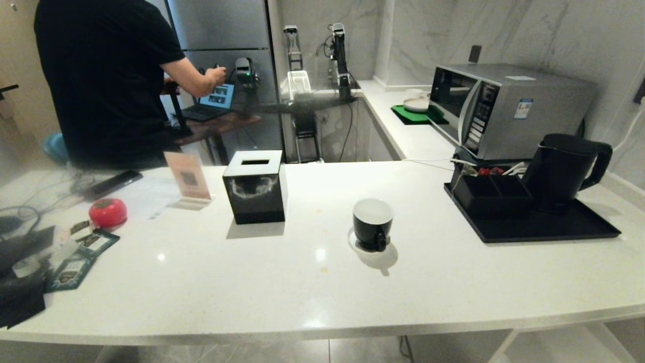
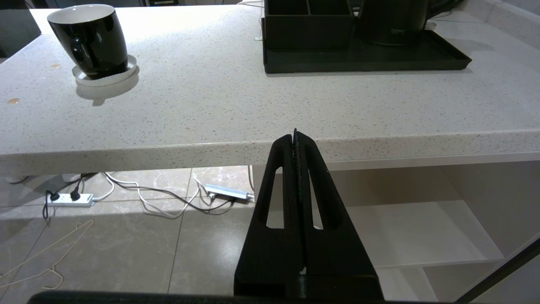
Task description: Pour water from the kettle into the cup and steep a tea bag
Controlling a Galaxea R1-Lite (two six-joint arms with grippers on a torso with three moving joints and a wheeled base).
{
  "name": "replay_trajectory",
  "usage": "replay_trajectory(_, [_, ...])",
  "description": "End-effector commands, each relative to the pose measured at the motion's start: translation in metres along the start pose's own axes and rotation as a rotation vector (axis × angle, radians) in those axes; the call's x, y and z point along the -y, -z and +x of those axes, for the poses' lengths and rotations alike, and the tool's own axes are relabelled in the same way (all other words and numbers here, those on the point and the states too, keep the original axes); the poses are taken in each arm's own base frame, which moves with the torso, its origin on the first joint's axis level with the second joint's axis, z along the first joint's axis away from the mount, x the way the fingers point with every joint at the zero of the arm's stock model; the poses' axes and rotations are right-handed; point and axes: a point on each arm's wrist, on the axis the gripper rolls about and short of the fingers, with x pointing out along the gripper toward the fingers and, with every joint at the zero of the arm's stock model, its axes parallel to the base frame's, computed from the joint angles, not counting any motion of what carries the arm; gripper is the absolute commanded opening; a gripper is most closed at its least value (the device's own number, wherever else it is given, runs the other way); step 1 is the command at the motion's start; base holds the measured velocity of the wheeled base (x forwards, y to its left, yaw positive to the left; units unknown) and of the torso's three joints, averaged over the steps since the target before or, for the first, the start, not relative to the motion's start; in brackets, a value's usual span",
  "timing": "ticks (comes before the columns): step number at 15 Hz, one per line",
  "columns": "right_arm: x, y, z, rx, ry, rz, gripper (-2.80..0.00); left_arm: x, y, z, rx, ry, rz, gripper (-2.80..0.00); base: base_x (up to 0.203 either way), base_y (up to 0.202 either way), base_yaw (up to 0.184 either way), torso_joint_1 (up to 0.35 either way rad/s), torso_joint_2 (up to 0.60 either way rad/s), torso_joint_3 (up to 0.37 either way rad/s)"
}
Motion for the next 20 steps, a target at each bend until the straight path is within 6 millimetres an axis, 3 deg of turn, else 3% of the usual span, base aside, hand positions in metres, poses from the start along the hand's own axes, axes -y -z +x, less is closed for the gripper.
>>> replay_trajectory(1, [0.0000, 0.0000, 0.0001, -0.001, 0.000, 0.000, -2.80, 0.0000, -0.0001, 0.0001, -0.001, -0.001, 0.000, -2.80, 0.000, 0.000, 0.000, 0.000, 0.00, 0.000])
replay_trajectory(17, [0.0000, 0.0000, 0.0000, 0.000, 0.000, 0.000, -2.80, 0.0000, -0.0001, 0.0001, -0.001, -0.001, 0.000, -2.80, 0.000, 0.000, 0.000, 0.000, 0.00, 0.000])
replay_trajectory(20, [0.0000, 0.0000, 0.0001, -0.002, 0.000, 0.000, -2.80, 0.0000, -0.0001, 0.0001, -0.001, 0.000, 0.000, -2.80, -0.003, -0.138, 0.003, 0.002, 0.00, 0.002])
